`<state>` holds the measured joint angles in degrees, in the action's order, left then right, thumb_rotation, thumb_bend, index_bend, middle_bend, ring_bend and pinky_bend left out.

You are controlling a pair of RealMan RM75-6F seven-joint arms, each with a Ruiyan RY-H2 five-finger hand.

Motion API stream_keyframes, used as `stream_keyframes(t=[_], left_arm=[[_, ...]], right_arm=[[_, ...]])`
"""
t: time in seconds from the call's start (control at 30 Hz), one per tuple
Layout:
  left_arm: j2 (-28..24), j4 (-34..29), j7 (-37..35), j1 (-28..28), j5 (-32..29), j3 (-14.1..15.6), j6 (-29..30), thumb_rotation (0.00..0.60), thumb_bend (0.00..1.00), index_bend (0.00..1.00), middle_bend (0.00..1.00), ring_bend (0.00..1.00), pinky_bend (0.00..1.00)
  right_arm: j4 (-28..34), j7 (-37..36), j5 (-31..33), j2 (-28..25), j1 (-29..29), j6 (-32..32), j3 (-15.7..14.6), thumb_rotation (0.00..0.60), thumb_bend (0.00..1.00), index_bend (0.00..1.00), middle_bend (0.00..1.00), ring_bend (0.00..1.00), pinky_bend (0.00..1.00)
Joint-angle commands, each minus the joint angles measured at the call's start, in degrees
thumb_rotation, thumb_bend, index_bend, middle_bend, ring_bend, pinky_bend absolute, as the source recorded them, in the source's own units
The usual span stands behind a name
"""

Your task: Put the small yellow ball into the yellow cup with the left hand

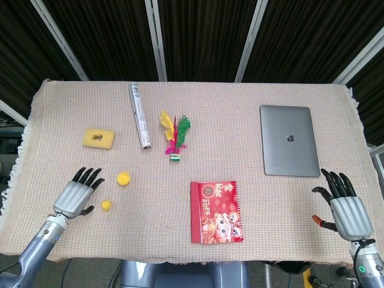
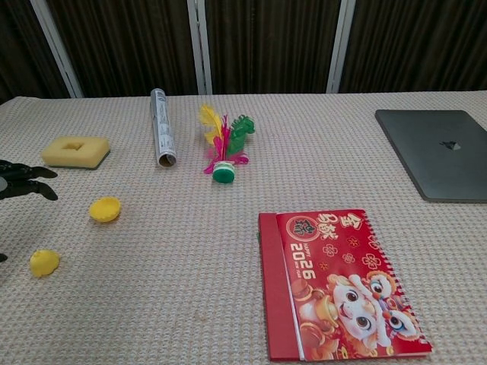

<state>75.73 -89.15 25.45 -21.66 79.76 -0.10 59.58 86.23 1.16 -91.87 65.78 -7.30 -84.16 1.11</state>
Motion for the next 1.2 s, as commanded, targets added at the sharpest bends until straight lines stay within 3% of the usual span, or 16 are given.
stream_keyframes(t=[0.03,0.33,0.57,1.2], left_arm=[[0.4,-0.7,0.4,-0.4,-0.6,0.4,-0.8,0.600,0.24,0.16,0.00,0.00,0.00],[1.2,-1.2,2.0,-1.1,-1.9,1.4,-2.0,0.600,0.27,0.20,0.00,0.00,0.00],[2.0,-0.3,3.1,-1.2,-3.1,1.6,-1.8,0.600,0.30,0.33,0.00,0.00,0.00],[3.6,0.1,5.3,-2.3,-5.1,2.3,-2.2,0.600,0.32,0.34,0.00,0.00,0.00]], right_arm=[[-0.1,0.0,-0.1,0.1,0.0,-0.1,0.0,0.600,0.00,0.34,0.00,0.00,0.00],[-0.1,-0.1,0.0,0.1,0.0,-0.1,0.0,0.600,0.00,0.34,0.00,0.00,0.00],[-0.1,-0.2,0.0,0.1,0.0,-0.1,0.1,0.600,0.00,0.34,0.00,0.00,0.00],[-0.2,-0.3,-0.1,0.1,-0.1,-0.1,0.1,0.600,0.00,0.35,0.00,0.00,0.00]])
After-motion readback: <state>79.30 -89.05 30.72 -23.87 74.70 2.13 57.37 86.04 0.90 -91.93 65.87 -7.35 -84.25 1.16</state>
